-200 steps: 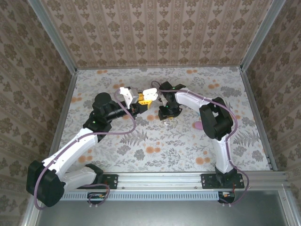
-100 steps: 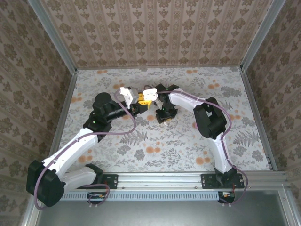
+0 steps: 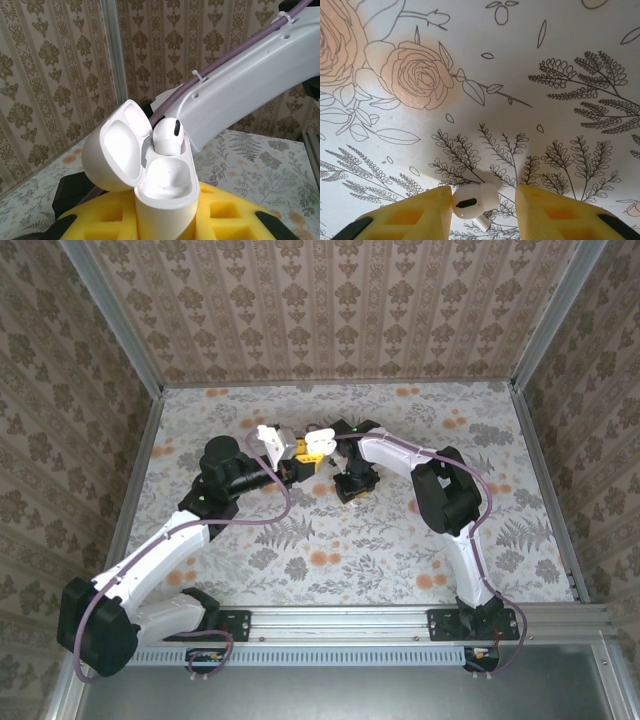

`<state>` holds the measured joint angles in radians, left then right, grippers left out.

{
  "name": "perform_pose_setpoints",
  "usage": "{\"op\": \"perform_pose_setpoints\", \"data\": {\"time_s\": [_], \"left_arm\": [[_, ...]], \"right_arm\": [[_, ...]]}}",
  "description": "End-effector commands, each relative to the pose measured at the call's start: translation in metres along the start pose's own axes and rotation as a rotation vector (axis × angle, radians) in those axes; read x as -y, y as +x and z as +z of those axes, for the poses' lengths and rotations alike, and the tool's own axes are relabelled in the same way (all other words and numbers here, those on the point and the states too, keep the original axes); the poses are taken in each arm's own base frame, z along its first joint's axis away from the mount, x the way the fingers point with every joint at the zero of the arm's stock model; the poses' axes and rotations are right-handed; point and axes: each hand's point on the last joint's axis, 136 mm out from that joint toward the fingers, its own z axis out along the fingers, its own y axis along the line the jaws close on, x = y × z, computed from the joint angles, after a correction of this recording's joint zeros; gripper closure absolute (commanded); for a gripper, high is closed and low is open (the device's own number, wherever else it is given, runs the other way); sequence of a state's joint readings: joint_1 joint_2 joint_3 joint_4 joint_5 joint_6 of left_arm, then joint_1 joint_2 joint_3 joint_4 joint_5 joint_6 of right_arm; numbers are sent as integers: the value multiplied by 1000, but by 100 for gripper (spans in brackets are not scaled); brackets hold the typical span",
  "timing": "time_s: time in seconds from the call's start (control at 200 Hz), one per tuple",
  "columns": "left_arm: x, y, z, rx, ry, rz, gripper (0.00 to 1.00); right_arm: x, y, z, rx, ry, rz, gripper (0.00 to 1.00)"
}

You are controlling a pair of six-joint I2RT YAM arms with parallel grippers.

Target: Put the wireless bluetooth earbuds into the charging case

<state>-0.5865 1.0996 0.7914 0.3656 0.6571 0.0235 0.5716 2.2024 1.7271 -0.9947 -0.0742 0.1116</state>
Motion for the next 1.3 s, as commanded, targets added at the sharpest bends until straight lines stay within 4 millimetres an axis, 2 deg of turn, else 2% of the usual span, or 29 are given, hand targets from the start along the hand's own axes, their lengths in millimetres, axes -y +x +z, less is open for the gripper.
{"op": "perform_pose_setpoints", "data": {"time_s": [0.0,0.215,0.545,0.79,0.925,1.08,1.2,1.215,1.29], "left_arm": [[-1,-6,-1,15,4,21,76],[-1,-5,-1,11,1,20,76],[-1,-6,-1,12,4,21,76],[-1,-4,0,8,4,18,76],[-3,-2,2,5,0,10,76],[-9,1,6,-5,-15,-16,76],[-13,4,12,-11,-14,-46,76],[-19,5,12,-14,-44,-50,76],[-25,9,17,-17,-61,-73,76]], "right_arm": [[-1,4,7,-32,13,9,61],[-1,12,9,-56,13,21,64],[-2,11,17,-61,12,42,68],[3,8,1,-18,33,65,71],[6,3,-26,77,30,97,73],[24,7,-68,228,19,216,72],[38,16,-112,391,-17,331,72],[40,17,-116,408,-20,342,72],[40,21,-151,534,-49,376,72]]}}
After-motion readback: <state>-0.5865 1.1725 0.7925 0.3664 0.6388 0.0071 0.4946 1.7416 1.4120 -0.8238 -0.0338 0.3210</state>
